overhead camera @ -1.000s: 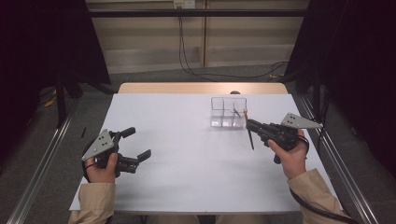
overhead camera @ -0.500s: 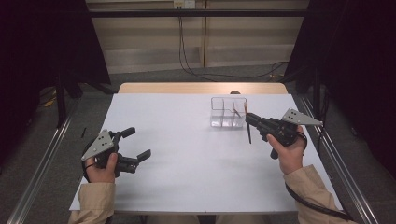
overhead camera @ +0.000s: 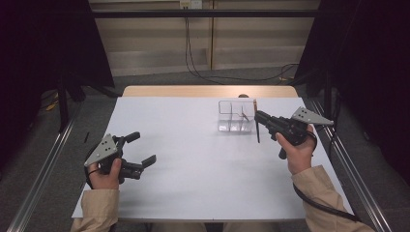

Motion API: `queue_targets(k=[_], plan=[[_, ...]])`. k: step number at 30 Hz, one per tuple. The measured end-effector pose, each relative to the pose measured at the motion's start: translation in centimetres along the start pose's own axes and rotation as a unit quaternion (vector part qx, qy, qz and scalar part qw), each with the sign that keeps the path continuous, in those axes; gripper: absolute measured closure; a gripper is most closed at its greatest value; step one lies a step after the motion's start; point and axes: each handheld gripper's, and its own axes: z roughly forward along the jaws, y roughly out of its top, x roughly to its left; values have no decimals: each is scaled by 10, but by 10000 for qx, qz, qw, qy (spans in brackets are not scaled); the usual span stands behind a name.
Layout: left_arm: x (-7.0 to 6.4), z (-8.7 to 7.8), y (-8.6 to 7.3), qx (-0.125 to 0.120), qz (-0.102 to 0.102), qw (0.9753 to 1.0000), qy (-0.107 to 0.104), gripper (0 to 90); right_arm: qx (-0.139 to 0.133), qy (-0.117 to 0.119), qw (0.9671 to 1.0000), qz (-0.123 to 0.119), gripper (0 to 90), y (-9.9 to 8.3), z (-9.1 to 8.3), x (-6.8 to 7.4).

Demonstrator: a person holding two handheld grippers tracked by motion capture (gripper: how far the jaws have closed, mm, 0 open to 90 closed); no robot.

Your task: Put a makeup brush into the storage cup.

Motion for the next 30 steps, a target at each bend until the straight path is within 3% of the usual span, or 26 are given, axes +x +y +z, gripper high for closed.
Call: queue_targets(k=[30], plan=[[0, 0, -1, 20, -9, 10000, -13, 4, -82, -291, 9995, 37, 839, 7, 18, -18]])
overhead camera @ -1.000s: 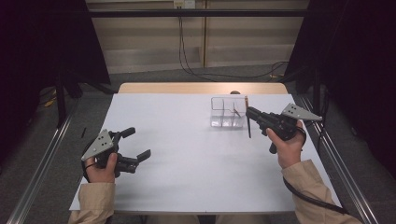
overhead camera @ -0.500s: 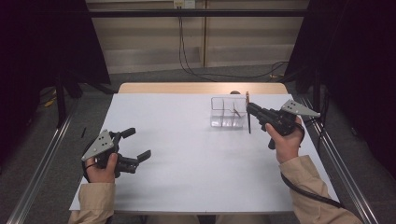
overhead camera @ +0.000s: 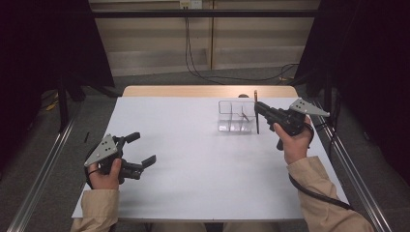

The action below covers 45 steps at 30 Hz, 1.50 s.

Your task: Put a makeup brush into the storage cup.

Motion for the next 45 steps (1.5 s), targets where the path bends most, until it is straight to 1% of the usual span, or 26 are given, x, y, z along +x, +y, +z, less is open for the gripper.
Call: queue_targets(k=[16, 26, 29, 30, 35, 37, 41, 45], plan=[[0, 1, -1, 0, -19, 10000, -10, 4, -99, -127, 9999, 8, 839, 11, 10, -13], [1, 1, -2, -9, -26, 10000, -28, 4, -124, -184, 9998, -6, 839, 13, 19, -19], [0, 2, -2, -2, -50, 10000, -33, 4, -144, -198, 9997, -18, 839, 15, 21, -20], [0, 2, -2, 20, -29, 10000, -39, 5, -148, -186, 9997, -8, 839, 16, 22, -20], [0, 2, -2, -2, -50, 10000, -40, 5, -183, -169, 9997, -5, 839, 18, 27, -21], [1, 2, -2, 22, -22, 10000, -45, 5, -192, -153, 9997, -44, 839, 19, 29, -21], [0, 2, -2, -1, -50, 10000, -44, 5, -211, -174, 9996, -51, 839, 19, 33, -22], [0, 2, -2, 21, -23, 10000, -54, 4, -243, -216, 9995, -23, 839, 19, 35, -25]])
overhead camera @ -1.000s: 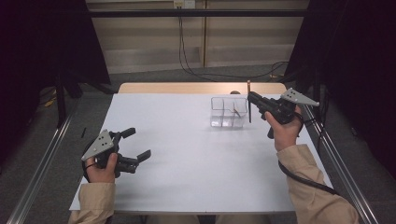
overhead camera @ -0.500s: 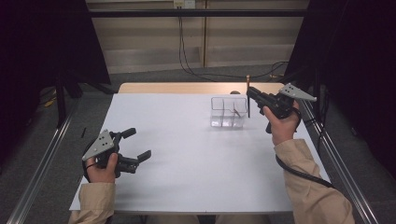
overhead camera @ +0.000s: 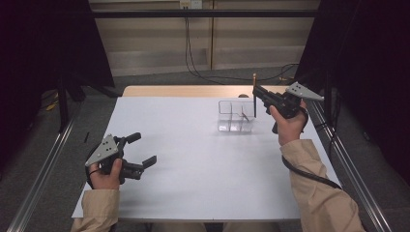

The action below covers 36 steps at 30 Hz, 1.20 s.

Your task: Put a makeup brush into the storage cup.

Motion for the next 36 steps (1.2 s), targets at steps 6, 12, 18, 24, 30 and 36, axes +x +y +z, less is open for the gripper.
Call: queue_targets(k=[6, 12, 18, 24, 30, 36], plan=[[0, 0, -1, 12, -8, 10000, 10, 5, -4, -70, 10000, -10, 839, 2, 2, -4], [0, 0, -1, 5, -16, 10000, -5, 4, -7, -127, 9999, -29, 839, 3, 6, -8], [1, 0, -1, 11, -13, 10000, 1, 5, 11, -156, 9999, -33, 839, 3, 11, -10], [1, 0, -1, 19, -5, 10000, 4, 4, 1, -159, 9999, -57, 839, 5, 15, -10], [0, 0, -1, 23, -19, 10000, -2, 4, 20, -193, 9998, -66, 839, 6, 19, -11], [1, 0, -2, 38, -34, 10000, 1, 4, 12, -223, 9997, -41, 839, 5, 22, -13]])
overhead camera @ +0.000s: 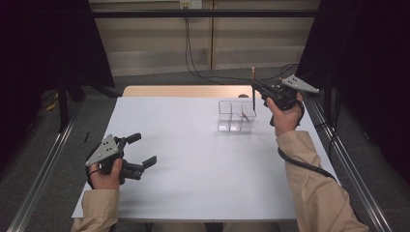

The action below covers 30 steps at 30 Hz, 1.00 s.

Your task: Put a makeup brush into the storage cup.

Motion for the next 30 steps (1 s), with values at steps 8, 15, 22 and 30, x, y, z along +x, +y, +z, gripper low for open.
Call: queue_targets(k=[8, 15, 22, 30], plan=[[0, 0, 0, -8, -10, 10000, 10, 5, 39, -50, 10000, -13, 839, -4, 4, -4], [0, -1, 0, -4, -4, 10000, 28, 5, 84, -12, 10000, -33, 839, -10, 7, -5], [0, -1, 0, -20, 3, 10000, 12, 5, 110, -18, 9999, -26, 839, -15, 9, -6], [0, -1, 0, -19, -9, 10000, 18, 5, 114, -6, 9999, -15, 839, -17, 10, -7]])
